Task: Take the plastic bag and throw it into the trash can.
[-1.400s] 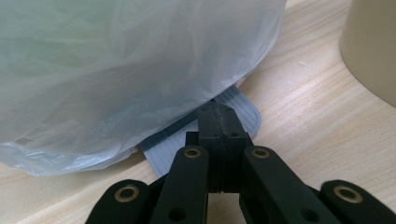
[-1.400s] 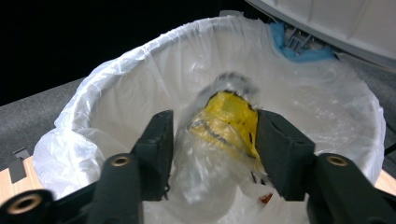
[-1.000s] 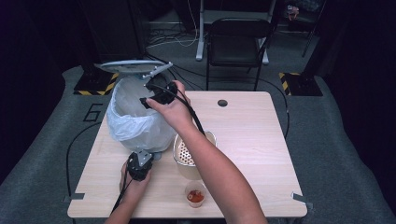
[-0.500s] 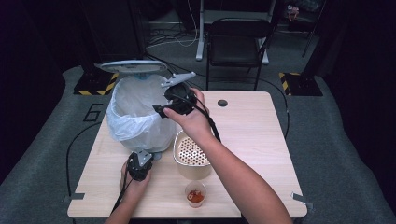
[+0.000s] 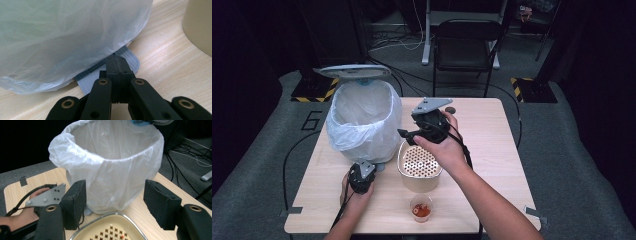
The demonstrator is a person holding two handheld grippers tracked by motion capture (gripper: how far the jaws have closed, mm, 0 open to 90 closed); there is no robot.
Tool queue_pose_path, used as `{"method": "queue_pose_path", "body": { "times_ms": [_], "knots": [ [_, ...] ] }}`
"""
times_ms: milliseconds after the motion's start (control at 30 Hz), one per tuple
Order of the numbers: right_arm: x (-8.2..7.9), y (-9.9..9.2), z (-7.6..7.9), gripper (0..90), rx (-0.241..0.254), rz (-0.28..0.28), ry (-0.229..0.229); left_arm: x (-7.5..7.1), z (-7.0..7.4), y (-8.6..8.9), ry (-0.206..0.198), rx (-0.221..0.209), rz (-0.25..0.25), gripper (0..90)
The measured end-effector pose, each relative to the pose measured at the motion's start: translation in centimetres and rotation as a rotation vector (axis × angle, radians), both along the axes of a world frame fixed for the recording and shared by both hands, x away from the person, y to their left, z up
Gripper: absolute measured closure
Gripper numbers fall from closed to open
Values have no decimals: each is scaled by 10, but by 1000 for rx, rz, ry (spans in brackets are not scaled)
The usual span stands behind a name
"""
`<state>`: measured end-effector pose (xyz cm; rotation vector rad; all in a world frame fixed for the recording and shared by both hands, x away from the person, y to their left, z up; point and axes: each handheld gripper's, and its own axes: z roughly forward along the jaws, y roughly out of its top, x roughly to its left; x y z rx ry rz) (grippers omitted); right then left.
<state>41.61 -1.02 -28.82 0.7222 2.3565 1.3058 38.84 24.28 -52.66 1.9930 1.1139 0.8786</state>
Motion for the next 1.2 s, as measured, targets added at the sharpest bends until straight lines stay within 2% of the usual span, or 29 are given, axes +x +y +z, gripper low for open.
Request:
{"method": "queue_pose_path", "body": {
  "times_ms": [33, 167, 267, 433, 600, 733, 900, 933, 1033, 1100, 1200],
  "knots": [
    [-2, -4, -2, 349, 5, -1, -4, 0, -1, -1, 8, -24, 5, 900],
    [-9, -19, -16, 348, 22, -1, 2, -1, -1, -2, 16, -37, 4, 900],
    [-17, -29, -28, 343, 28, -2, 16, -1, -1, -2, 16, -23, -1, 900],
    [-32, -43, -52, 327, 3, 12, 26, -1, -1, -2, 19, -21, -2, 900],
    [-45, -55, -67, 318, 15, 16, 36, -1, -1, -2, 12, -20, 2, 900],
    [-55, -62, -76, 309, 32, 23, 48, -1, -1, -2, 11, -21, 1, 900],
    [-68, -69, -89, 296, 27, 23, 48, -1, -1, -2, 13, -21, 1, 900],
    [-69, -70, -91, 293, 26, 28, 51, -1, -2, -2, 8, -31, 5, 900],
    [-76, -73, -98, 276, 33, 39, 55, -1, -1, -2, -2, -18, 5, 900],
    [-81, -75, -104, 264, 36, 49, 53, -1, -1, -2, 16, -26, 3, 900],
    [-88, -75, -112, 247, 42, 61, 63, -1, -1, -2, 13, -19, 0, 900]
  ]
}}
